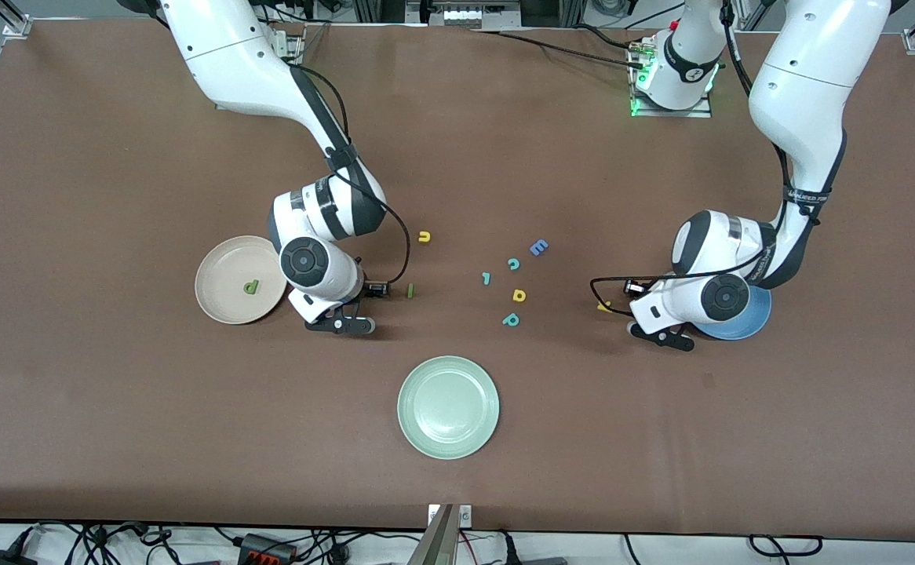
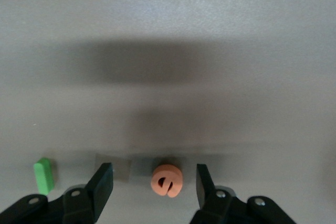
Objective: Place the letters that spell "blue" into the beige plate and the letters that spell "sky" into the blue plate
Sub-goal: 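Grasp the orange e with the right gripper while the left gripper grasps the s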
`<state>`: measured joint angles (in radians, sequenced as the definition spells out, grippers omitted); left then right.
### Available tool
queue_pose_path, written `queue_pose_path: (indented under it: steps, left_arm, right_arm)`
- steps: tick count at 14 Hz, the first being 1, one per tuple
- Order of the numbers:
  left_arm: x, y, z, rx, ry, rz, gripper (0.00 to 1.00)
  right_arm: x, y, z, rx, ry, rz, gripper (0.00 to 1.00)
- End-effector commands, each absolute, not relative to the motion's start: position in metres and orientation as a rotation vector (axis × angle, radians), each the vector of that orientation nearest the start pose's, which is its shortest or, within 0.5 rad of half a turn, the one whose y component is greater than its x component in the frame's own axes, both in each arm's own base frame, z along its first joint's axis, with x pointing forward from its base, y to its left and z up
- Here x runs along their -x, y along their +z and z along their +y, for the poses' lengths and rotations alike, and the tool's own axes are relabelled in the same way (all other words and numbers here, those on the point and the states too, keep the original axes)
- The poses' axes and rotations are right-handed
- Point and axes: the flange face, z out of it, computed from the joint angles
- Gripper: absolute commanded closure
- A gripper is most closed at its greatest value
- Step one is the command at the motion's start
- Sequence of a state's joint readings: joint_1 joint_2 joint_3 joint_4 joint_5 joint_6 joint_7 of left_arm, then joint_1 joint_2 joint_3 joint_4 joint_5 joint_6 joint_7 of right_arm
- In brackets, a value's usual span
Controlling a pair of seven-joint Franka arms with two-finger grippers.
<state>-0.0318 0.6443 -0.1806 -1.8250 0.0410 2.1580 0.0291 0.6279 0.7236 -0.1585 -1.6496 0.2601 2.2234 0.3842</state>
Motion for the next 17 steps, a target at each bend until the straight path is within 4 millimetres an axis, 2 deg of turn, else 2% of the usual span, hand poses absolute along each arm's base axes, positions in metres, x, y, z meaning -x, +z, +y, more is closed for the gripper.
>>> queue_pose_path:
  steps: [1,4,5,6,8,9,10,11,12,15,17]
  left_arm:
    - [-0.600,0.166,-0.133,3.134,0.469,0.452,0.55]
    - [-0.601,0.168,-0.133,3.134,0.461,0.458,0.57]
    - [-0.602,0.168,-0.133,3.134,0.459,0.458,0.62]
    - [-0.602,0.168,-0.133,3.133,0.461,0.463,0.71]
    - [-0.602,0.168,-0.130,3.131,0.460,0.521,0.78]
    - [-0.603,0.168,-0.129,3.131,0.459,0.534,0.88]
    - [-0.603,0.169,-0.127,3.133,0.457,0.529,0.91]
    - [-0.603,0.169,-0.125,3.134,0.459,0.524,0.93]
    - [-0.604,0.172,-0.124,3.135,0.459,0.521,0.93]
    - [-0.618,0.198,-0.114,3.128,0.491,0.470,0.93]
    - [-0.632,0.220,-0.103,3.112,0.541,0.444,0.92]
  right_arm:
    - [-0.585,0.179,0.320,3.114,0.272,0.168,0.28]
    - [-0.585,0.177,0.319,3.116,0.283,0.185,0.30]
    - [-0.582,0.175,0.319,3.119,0.292,0.184,0.31]
    - [-0.582,0.174,0.318,3.118,0.295,0.188,0.32]
    - [-0.582,0.174,0.317,3.120,0.301,0.187,0.39]
    - [-0.581,0.174,0.318,3.121,0.301,0.187,0.41]
    - [-0.581,0.174,0.319,3.120,0.302,0.183,0.49]
    - [-0.581,0.174,0.319,3.120,0.302,0.183,0.52]
    - [-0.581,0.174,0.319,3.120,0.302,0.180,0.60]
    - [-0.581,0.173,0.318,3.120,0.304,0.163,0.76]
    - [-0.581,0.173,0.318,3.120,0.304,0.151,0.80]
